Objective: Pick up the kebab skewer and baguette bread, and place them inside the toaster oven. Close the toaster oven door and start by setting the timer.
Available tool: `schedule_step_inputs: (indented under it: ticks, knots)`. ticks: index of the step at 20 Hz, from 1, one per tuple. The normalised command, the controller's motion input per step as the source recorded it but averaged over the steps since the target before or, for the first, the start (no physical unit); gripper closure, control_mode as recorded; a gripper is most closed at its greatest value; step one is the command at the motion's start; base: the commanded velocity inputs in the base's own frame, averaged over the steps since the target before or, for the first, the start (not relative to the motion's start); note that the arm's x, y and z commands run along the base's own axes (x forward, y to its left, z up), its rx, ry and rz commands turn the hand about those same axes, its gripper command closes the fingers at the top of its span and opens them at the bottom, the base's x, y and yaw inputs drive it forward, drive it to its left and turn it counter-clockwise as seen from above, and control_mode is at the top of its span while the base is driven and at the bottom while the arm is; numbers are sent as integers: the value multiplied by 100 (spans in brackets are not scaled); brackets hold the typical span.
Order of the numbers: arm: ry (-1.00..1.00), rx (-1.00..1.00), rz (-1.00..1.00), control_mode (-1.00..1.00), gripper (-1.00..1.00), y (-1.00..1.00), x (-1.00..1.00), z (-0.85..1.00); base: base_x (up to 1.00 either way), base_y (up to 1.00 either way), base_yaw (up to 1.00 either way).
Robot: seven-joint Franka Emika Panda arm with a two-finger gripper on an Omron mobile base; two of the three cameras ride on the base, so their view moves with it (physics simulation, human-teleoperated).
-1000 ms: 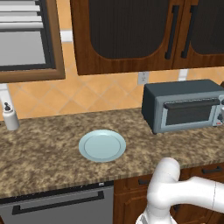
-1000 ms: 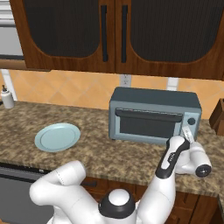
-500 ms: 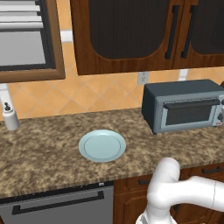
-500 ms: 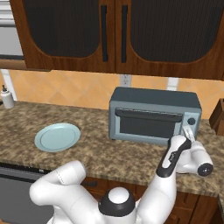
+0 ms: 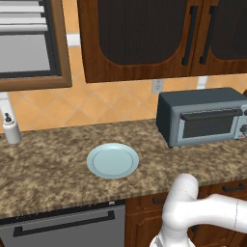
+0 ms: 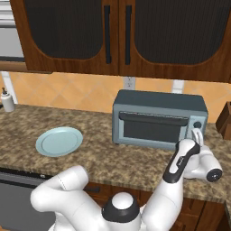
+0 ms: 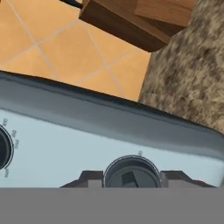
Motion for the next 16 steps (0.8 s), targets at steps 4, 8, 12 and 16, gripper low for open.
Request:
schedule_step_inputs:
  ticks: [4,8,12,16]
  knots:
    - [0,19,-2,-100,100,28,0,19,0,0,0]
    - [0,21,-4,-100,100,24,0,19,0,0,0]
    - [0,24,-4,-100,100,24,0,21,0,0,0]
    - [1,23,-5,-100,100,29,0,21,0,0,0]
